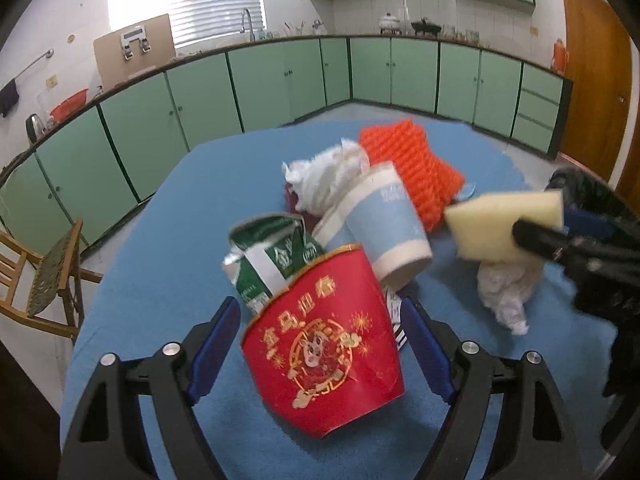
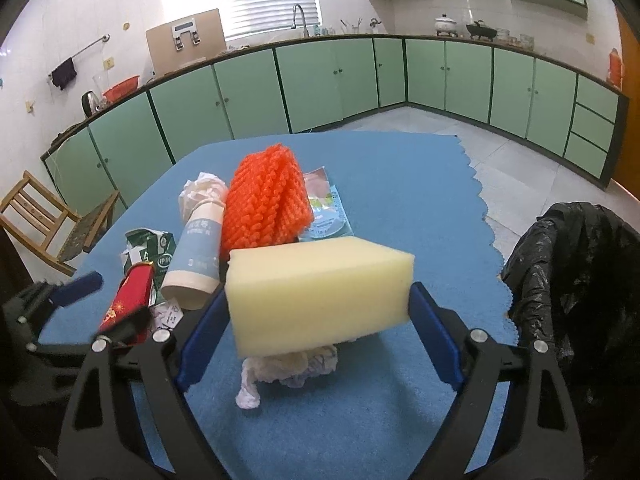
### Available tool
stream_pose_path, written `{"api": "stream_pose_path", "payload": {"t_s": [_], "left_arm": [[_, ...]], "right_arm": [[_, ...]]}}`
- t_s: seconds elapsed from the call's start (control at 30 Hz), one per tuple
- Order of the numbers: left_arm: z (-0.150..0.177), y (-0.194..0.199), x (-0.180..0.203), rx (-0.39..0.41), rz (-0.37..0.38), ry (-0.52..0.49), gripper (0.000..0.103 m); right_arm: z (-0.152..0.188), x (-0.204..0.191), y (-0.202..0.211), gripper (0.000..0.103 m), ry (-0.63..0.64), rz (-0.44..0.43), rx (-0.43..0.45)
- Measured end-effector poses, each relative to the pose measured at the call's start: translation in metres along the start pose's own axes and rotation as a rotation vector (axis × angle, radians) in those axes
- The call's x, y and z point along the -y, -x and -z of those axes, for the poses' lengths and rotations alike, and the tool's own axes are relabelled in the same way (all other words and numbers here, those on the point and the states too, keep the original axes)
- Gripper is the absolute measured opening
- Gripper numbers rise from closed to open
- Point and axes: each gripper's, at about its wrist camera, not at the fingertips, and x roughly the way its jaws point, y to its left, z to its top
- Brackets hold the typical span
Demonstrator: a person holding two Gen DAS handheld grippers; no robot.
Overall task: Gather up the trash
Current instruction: 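Grasp the yellow sponge with the right tool, then grasp the red paper bowl with the left tool while the right tool holds the sponge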
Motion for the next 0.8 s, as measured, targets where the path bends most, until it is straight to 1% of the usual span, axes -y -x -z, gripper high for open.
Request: {"api": "stream_pose_path", "payload": {"t_s": [0.13, 0.23, 0.27, 0.33, 0.37, 0.4, 0.47, 0.5, 0.63, 0.73, 0.77, 0.8], "left_arm": [[0.008, -0.009, 0.003, -0.034, -0.007, 0.004, 0.081], [0.009, -0.01, -0.003, -0.044, 0.007, 0.027, 0.079], [0.01, -0.009, -0.006, -0.042, 0.015, 0.037, 0.073], [0.008, -0.005, -0.011, -0.039, 0.028, 0.048, 0.068], [0.007, -0.001, -0.013, -0.028, 0.032, 0.054, 0.063], [0.005, 0.002, -0.016, -0.019, 0.037, 0.058, 0.06], [0.0, 0.012, -0.02, 0.009, 0.048, 0.07, 0.047], [-0.003, 0.016, -0.022, 0.021, 0.05, 0.077, 0.044], [-0.014, 0.033, -0.027, 0.065, 0.074, 0.11, 0.043], [-0.017, 0.042, -0.028, 0.094, 0.086, 0.113, 0.041], [-0.018, 0.045, -0.028, 0.101, 0.091, 0.114, 0.035], [-0.019, 0.046, -0.03, 0.104, 0.105, 0.116, 0.023]], "right_arm": [[-0.001, -0.003, 0.003, 0.085, 0.009, -0.003, 0.007], [-0.002, -0.007, 0.006, 0.085, 0.03, 0.0, 0.017], [-0.002, -0.009, 0.007, 0.085, 0.031, 0.0, 0.021], [-0.003, -0.01, 0.009, 0.085, 0.03, -0.002, 0.028], [-0.004, -0.011, 0.009, 0.085, 0.03, -0.001, 0.03], [-0.005, -0.012, 0.01, 0.085, 0.029, 0.0, 0.033], [-0.006, -0.013, 0.012, 0.085, 0.03, 0.0, 0.039], [-0.007, -0.014, 0.013, 0.085, 0.032, -0.001, 0.043], [-0.011, -0.017, 0.02, 0.085, 0.034, -0.005, 0.062], [-0.016, -0.017, 0.026, 0.084, 0.027, -0.01, 0.081], [-0.017, -0.017, 0.028, 0.084, 0.026, -0.01, 0.086], [-0.018, -0.016, 0.031, 0.084, 0.022, -0.01, 0.096]]}}
